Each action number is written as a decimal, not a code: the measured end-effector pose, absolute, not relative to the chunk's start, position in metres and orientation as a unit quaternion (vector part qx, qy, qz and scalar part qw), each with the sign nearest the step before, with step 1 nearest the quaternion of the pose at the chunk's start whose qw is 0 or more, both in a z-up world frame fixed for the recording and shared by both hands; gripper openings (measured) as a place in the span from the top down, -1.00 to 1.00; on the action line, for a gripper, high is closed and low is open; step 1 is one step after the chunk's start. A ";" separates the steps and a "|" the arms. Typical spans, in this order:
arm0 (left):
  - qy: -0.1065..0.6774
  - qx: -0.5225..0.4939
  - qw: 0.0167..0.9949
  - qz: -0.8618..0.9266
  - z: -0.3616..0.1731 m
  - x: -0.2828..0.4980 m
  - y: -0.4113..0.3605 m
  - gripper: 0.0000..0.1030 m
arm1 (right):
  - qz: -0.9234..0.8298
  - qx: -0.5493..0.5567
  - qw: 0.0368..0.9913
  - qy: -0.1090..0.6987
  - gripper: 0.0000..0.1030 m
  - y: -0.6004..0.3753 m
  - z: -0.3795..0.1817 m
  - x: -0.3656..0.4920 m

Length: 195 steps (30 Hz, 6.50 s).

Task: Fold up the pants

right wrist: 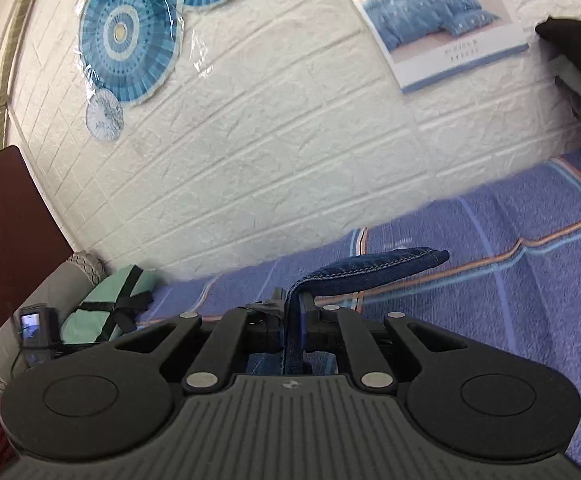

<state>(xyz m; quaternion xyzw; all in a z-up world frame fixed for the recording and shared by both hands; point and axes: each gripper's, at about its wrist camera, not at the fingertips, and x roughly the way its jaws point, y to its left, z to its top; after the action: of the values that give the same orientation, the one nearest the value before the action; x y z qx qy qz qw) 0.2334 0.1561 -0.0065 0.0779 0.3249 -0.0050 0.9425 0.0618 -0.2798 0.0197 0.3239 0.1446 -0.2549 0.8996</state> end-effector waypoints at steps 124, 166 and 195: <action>0.380 0.049 0.877 -0.291 -0.004 0.195 0.031 -0.19 | -0.455 0.218 0.786 0.357 0.33 -0.510 -0.046 0.043; 0.407 0.107 0.896 -0.146 -0.032 0.324 0.131 -0.55 | -0.397 0.201 0.804 0.394 0.63 -0.588 -0.045 0.121; 0.387 0.120 0.897 -0.174 -0.013 0.314 0.125 -0.61 | -0.303 0.141 0.855 0.396 -1.00 -0.553 -0.017 0.140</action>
<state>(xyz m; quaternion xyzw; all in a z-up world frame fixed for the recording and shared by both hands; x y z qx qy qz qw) 0.3139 0.1255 -0.0133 0.1204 0.3874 -0.1742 0.8972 0.1404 -0.5525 -0.0174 0.1414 0.3962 -0.3035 0.8549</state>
